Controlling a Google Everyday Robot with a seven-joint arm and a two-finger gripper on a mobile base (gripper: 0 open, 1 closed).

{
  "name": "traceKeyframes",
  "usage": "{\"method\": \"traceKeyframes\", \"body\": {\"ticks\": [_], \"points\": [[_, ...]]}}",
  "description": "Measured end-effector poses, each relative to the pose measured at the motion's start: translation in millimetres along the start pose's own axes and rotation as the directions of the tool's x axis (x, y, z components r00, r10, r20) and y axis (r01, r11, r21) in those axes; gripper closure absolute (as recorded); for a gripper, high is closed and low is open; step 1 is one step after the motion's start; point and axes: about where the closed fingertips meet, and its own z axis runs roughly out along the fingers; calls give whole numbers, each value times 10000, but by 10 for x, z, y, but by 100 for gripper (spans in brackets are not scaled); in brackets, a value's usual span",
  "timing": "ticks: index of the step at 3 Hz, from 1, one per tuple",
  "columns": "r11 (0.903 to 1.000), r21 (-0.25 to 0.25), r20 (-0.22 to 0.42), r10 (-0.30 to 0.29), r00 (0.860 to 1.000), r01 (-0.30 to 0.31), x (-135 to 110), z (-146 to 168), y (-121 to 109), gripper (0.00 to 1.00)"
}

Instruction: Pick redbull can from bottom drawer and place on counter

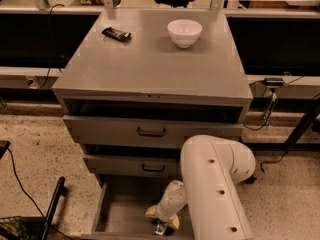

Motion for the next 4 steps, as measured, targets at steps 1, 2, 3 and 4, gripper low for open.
{"method": "traceKeyframes", "body": {"ticks": [1, 2, 3, 4], "points": [[9997, -197, -108, 148, 9998, -150, 40, 6, 41, 31], [9997, -247, -192, 48, 9998, -52, 51, -3, 21, 45], [9997, -200, -124, -127, 9998, 125, 19, 32, -17, 75], [9996, -166, -44, -217, 9998, 216, -4, 59, -31, 75]]}}
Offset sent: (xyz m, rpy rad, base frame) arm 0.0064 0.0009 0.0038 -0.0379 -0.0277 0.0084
